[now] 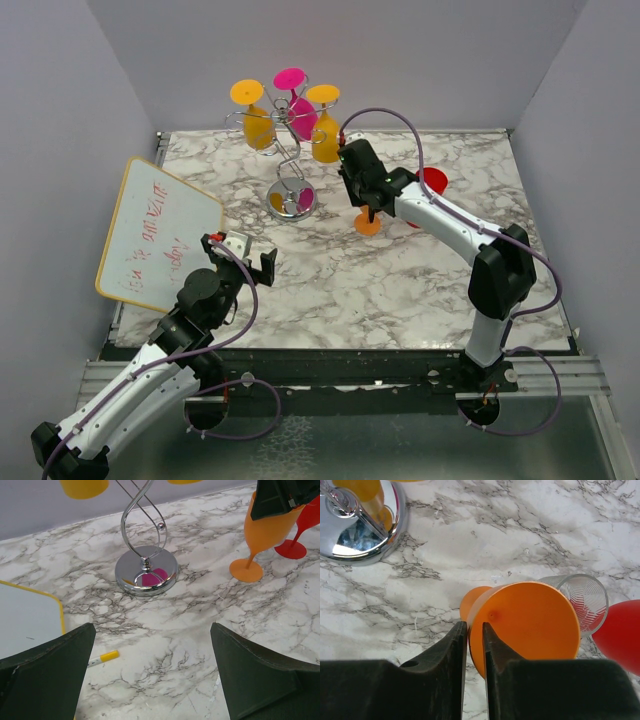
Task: Take the wine glass off the wine glass rack
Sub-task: Place the wine glass at the center of the board.
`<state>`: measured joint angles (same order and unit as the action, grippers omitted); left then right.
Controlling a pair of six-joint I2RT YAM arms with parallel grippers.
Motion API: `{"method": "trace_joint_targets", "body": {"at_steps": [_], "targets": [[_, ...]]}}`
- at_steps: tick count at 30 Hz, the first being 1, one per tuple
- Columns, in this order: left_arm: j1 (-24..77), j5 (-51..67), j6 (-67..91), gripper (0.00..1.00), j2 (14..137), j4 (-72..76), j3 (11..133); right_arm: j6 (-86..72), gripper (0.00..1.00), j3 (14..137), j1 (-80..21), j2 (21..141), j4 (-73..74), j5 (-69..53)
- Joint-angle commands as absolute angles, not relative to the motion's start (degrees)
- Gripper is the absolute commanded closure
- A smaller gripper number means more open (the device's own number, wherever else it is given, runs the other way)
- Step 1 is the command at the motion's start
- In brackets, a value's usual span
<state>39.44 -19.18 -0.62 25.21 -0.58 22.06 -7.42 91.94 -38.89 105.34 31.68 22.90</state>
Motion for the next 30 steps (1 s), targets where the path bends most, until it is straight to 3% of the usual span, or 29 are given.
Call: {"method": "trace_joint_targets", "body": {"at_steps": [1,17,26,30], "targets": [[39.35,-20.74,-0.23,0.01,24.8,-1.51,23.38,-6.69,0.76,94.3,-38.69,106.22,33.14,25.18],[39.31,-20.39,-0.45,0.01,24.9,-1.73,23.47,-6.0,0.75,94.8,-38.67,104.96,33.68,21.43],[39.3,-20.3,-0.28,0.01,24.97,-1.76,23.47,-6.86,0.68,96.64,-38.68,102.12,35.4,17.27],[39.25,-20.54,-0.42,0.01,25.0,-1.75,23.47,-7.7,0.6,95.68,-38.67,97.03,35.26,16.29]]}}
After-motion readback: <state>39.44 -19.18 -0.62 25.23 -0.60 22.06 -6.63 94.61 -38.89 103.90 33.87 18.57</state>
